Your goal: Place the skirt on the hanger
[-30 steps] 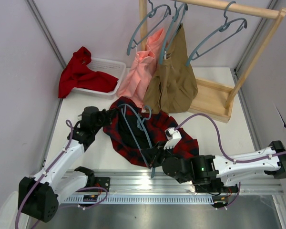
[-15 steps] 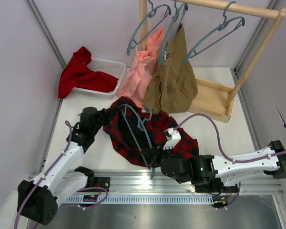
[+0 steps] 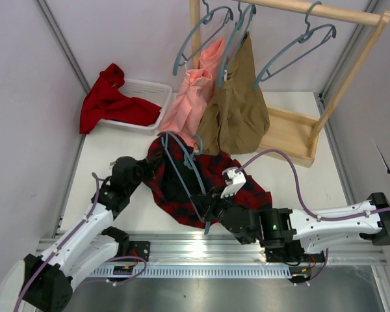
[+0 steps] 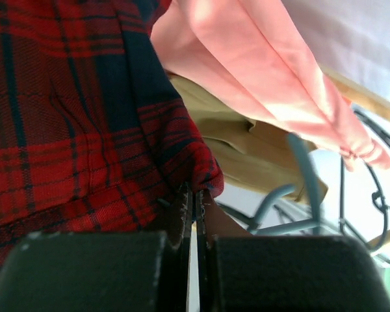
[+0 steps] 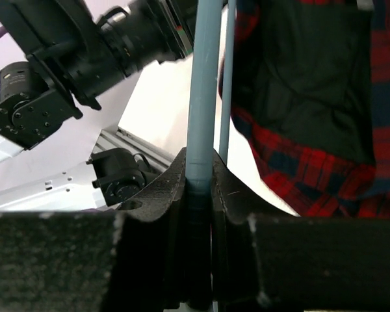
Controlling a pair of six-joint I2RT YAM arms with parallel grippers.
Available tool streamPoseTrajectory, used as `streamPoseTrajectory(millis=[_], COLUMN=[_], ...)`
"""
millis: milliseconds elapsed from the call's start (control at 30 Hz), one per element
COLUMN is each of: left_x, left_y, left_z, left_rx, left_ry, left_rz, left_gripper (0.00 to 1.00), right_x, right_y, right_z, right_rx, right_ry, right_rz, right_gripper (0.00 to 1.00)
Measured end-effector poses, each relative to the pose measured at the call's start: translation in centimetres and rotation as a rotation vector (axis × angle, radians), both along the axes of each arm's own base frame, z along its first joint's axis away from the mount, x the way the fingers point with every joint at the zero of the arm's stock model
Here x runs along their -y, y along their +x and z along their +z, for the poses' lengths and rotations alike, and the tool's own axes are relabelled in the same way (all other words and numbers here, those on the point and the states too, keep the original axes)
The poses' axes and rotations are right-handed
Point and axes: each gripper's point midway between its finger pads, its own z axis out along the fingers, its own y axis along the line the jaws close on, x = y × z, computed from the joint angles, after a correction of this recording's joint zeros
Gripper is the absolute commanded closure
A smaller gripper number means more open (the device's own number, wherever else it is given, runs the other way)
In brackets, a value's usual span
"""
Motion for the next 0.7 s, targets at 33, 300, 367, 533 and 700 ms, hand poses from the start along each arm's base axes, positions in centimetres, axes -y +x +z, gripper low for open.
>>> streamPoseTrajectory(millis=[33, 300, 367, 533, 700], left_x=[-0.1, -1.6, -2.0, -3.0, -2.5], left_y=[-0.3, -1.4, -1.9, -4.8, -8.3], left_z=[-0.1, 4.5, 6.2, 9.6, 13.2], left_rx=[-0.002, 0.129, 0.206, 0.372, 0.614], left_ry=[0.016, 0.487, 0.645, 0.980, 1.181], left_rz=[-0.005, -0.174, -0.245, -0.442, -0.634], left_gripper=[1.00, 0.52, 0.38, 0.25, 0.12], right_x=[-0.1, -1.1, -1.0, 0.6, 2.6], right_y=[0.0, 0.3, 0.9, 3.2, 3.9], right_z=[0.4, 2.3, 2.2, 2.0, 2.6], right_rx=[0.017, 0.150, 0.165, 0.184, 0.205], right_ry=[0.001, -0.039, -0.060, -0.126, -0.156], right_rz=[0.007, 0.099, 0.108, 0.140, 0.187], right_gripper=[1.00, 1.00, 1.00, 1.00, 1.00])
